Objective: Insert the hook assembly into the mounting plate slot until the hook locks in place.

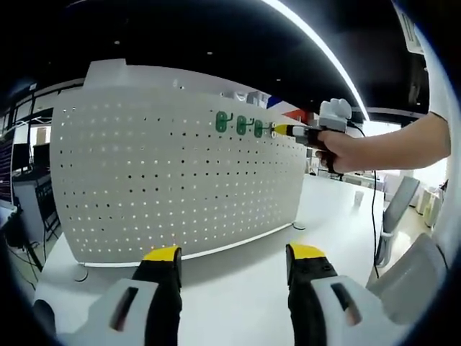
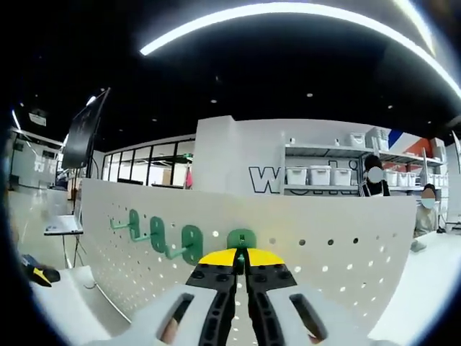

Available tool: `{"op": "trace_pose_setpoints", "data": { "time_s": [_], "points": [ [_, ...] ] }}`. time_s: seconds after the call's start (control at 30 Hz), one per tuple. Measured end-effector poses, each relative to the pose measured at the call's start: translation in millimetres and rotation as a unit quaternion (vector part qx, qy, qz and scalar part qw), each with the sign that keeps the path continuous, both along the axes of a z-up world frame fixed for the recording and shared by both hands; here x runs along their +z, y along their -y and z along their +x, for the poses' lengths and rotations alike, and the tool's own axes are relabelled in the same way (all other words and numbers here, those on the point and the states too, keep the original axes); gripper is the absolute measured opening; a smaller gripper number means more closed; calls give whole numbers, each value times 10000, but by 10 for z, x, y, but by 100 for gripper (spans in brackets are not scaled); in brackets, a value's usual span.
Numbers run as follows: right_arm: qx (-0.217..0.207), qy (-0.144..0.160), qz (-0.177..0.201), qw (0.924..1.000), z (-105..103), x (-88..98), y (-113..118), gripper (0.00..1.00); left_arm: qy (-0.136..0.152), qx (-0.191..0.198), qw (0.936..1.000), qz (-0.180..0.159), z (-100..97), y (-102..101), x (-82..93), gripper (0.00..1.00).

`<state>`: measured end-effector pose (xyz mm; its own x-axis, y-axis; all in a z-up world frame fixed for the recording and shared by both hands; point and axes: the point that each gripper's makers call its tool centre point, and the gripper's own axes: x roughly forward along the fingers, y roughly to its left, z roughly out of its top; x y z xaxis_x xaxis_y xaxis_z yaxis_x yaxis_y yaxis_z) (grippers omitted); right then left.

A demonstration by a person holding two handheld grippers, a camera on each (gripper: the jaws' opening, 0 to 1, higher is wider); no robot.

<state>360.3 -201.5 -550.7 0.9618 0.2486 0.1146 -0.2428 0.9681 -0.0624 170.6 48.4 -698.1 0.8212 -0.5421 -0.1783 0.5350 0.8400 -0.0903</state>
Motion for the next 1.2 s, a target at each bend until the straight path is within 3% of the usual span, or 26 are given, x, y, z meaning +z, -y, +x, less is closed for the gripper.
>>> {"op": "trace_pose_setpoints", "data": {
  "time_s": [0.17, 0.3, 0.53, 1.2],
  "points": [
    [-328, -13, -36, 9995, 10, -8, -8, 1, -16, -7, 10000, 4, -13, 11, -7, 60],
    [-591, 73, 158, 9981, 12, -23, 8, 1, -27, -24, 10000, 15, -25, 18, -9, 59],
    [-782, 110, 44, 9969, 22, -39, -8, 1, -40, -18, 10000, 29, -28, -24, -10, 58],
    [-694, 84, 121, 9975, 4, -47, 0, 3, -29, -97, 9999, 31, -34, 26, -3, 58]
  ]
}}
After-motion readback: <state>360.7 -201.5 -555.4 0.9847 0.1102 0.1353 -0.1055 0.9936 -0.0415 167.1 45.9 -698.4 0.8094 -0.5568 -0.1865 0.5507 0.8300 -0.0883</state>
